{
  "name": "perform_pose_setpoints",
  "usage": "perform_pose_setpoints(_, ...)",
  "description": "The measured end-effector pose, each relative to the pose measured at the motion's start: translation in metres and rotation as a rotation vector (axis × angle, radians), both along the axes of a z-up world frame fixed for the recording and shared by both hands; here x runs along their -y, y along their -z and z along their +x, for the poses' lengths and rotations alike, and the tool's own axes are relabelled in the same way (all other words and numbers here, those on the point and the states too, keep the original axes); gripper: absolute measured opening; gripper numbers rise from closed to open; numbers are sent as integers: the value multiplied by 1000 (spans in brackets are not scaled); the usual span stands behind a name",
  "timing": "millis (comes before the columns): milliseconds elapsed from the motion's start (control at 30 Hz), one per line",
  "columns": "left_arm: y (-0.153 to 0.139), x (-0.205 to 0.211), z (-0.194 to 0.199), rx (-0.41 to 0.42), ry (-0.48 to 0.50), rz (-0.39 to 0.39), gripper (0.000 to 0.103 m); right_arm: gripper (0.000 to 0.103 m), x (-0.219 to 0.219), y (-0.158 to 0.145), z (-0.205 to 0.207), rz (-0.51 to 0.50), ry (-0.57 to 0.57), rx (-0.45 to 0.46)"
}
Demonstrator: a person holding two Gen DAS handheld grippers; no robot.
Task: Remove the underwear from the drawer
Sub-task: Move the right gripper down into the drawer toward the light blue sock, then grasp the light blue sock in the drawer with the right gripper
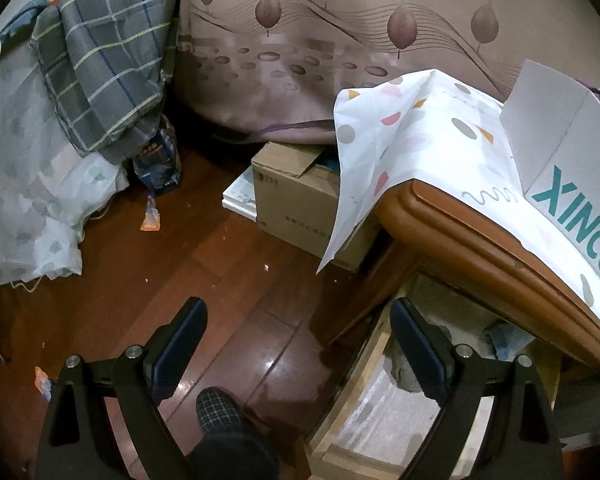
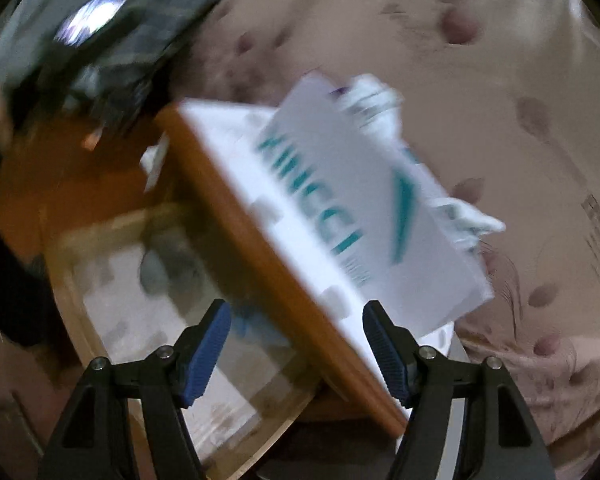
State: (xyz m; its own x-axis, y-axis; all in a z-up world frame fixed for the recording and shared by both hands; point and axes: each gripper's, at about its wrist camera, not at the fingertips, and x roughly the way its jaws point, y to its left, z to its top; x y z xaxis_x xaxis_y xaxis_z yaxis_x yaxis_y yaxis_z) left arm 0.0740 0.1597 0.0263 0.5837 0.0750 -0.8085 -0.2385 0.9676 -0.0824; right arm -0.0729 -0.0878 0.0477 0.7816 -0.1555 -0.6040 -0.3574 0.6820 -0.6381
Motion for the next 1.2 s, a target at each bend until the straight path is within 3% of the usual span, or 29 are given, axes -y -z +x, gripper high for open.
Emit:
perform_pose_setpoints(200,-1,-9,-1,0,-31,-18,91,53,-10,83,19,-248,-154,-85)
perform_pose_setpoints(567,3,6,6,-27,22,51,91,52,-4,180,64,-529,-255,-115)
perform_pose_setpoints(633,5,9,7,-32,32,47,91,52,-2,190,66,-571,-260,-111)
perform_pose_setpoints(767,6,13,7,-34,44,68,91,51,3,198,81,-559,-218,-126)
perform_pose_setpoints(800,6,14,8,-36,50,71,91,46,4,200,82,-569,-223,-114)
perform_pose_setpoints(1033,7,16,7,-42,63,72,91,46,4,224,79,-683,-302,-79)
perform_pose_setpoints(1200,7,17,6,-37,69,73,91,42,11,236,86,-712,-276,-50)
